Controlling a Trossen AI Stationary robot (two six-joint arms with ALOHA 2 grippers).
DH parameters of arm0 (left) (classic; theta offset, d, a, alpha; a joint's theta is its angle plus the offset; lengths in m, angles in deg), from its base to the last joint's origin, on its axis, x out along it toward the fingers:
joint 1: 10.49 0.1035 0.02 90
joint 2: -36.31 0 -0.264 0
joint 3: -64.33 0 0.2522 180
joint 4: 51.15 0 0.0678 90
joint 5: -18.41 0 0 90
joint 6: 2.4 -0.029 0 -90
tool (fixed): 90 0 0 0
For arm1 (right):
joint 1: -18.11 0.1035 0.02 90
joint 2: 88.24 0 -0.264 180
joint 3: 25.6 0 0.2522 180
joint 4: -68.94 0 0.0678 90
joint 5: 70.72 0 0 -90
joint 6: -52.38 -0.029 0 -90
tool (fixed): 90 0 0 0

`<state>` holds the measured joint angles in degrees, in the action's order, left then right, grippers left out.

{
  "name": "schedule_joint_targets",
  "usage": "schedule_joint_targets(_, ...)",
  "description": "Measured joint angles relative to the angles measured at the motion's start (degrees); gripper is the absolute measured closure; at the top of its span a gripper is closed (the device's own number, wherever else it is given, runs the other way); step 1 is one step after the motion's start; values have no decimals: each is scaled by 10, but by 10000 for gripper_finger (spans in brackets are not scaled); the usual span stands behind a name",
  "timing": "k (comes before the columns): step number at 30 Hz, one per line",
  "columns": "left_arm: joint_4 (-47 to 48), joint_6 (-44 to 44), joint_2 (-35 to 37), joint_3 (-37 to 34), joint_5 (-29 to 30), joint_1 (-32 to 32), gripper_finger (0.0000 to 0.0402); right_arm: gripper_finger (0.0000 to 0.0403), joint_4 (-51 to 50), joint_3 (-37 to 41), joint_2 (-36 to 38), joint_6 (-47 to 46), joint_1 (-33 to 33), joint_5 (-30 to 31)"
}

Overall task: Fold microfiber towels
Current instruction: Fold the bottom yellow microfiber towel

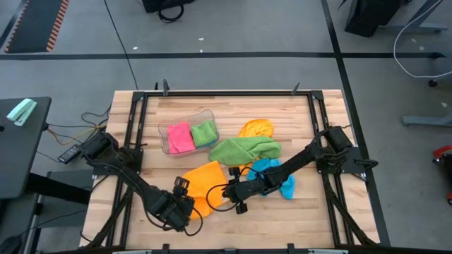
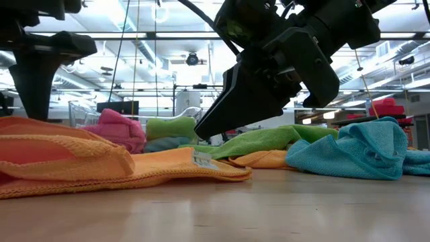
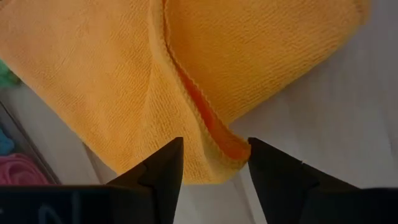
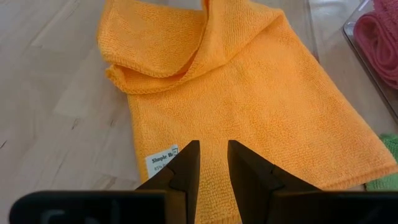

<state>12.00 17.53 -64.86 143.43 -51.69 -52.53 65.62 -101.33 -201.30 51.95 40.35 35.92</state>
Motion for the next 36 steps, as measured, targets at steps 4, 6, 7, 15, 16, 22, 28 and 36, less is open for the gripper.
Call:
schedule_joint_targets(4, 0, 0, 0, 0, 0, 0, 233, 311, 0, 0, 0, 0, 0, 0)
schedule_joint_targets(6, 1, -1, 0, 0, 0, 0, 242, 311, 0, 0, 0, 0, 0, 0)
schedule_joint_targets(7, 1, -2, 0, 0, 0, 0, 247, 311, 0, 0, 0, 0, 0, 0)
schedule_joint_targets(15, 25, -2, 1, 0, 0, 0, 293, 311, 0, 0, 0, 0, 0, 0)
schedule_joint_targets(16, 28, -2, 2, 0, 0, 2, 300, 311, 0, 0, 0, 0, 0, 0)
schedule_joint_targets(22, 27, -62, 2, 0, 6, 16, 376, 311, 0, 0, 0, 0, 0, 0)
schedule_joint_targets(28, 30, -127, 3, 0, 25, 45, 377, 311, 0, 0, 0, 3, 0, 0)
schedule_joint_targets(36, 60, -229, 3, 0, 127, 81, 388, 311, 0, 0, 0, 7, -3, 0)
